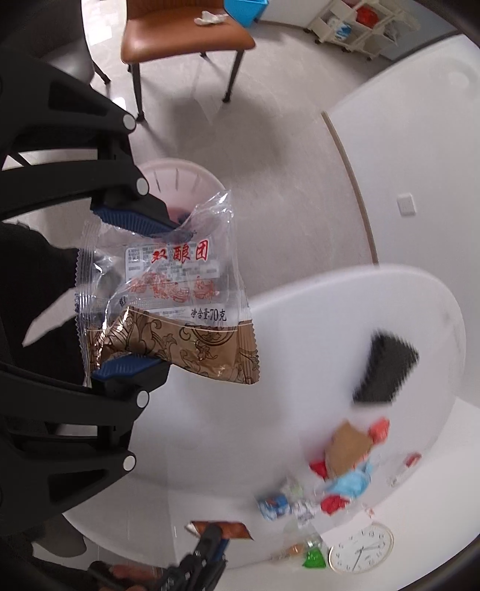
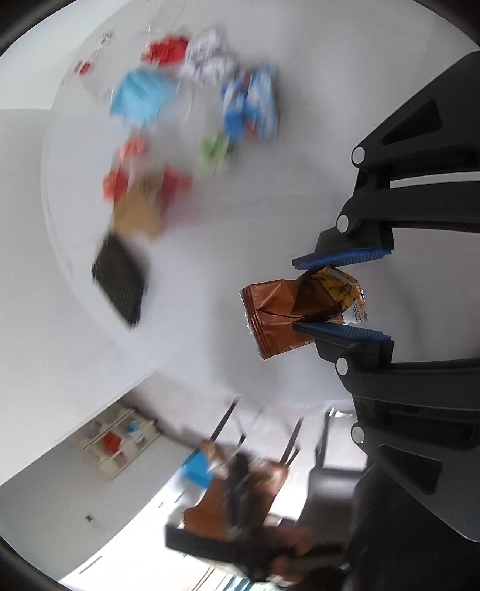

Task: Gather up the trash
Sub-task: 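Drop the brown wrapper and snack bag into the wastebasket with both grippers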

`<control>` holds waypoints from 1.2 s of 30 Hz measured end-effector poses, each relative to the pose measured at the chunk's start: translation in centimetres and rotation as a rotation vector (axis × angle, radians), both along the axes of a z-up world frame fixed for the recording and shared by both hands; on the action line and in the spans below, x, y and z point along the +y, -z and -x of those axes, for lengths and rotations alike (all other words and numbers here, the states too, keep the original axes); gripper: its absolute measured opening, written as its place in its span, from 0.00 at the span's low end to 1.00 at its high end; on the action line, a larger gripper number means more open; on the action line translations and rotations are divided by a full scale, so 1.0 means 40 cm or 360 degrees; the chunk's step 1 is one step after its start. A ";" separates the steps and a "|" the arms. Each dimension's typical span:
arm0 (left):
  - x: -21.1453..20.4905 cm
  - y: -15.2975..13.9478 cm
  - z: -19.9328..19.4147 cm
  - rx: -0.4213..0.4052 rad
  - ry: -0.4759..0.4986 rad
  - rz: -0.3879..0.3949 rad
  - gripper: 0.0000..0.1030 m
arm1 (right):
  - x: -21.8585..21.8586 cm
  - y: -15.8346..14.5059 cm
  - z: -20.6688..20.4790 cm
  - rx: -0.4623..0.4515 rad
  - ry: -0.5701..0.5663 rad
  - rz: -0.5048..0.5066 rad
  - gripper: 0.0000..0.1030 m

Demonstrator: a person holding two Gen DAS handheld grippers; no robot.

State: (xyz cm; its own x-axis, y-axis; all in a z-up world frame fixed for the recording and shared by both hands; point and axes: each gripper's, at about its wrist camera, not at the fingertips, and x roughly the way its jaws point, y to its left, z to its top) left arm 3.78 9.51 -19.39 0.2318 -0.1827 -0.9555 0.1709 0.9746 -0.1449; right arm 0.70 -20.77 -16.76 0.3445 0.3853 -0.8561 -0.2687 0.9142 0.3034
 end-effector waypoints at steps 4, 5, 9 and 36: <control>0.074 0.068 0.009 0.0070 -0.0004 -0.0037 0.53 | 0.160 0.012 -0.034 0.0023 -0.0008 -0.0104 0.28; 0.089 0.095 0.010 0.0097 0.0006 -0.0053 0.53 | 0.195 0.016 -0.044 0.0034 -0.0012 -0.0111 0.28; 0.131 0.191 0.014 0.0197 0.0018 -0.0041 0.55 | 0.337 0.045 -0.070 0.0095 -0.0048 -0.0043 0.28; 0.393 0.116 0.049 0.0054 -0.0239 -0.0062 0.92 | 0.674 0.171 -0.057 0.0230 -0.0360 0.0215 0.60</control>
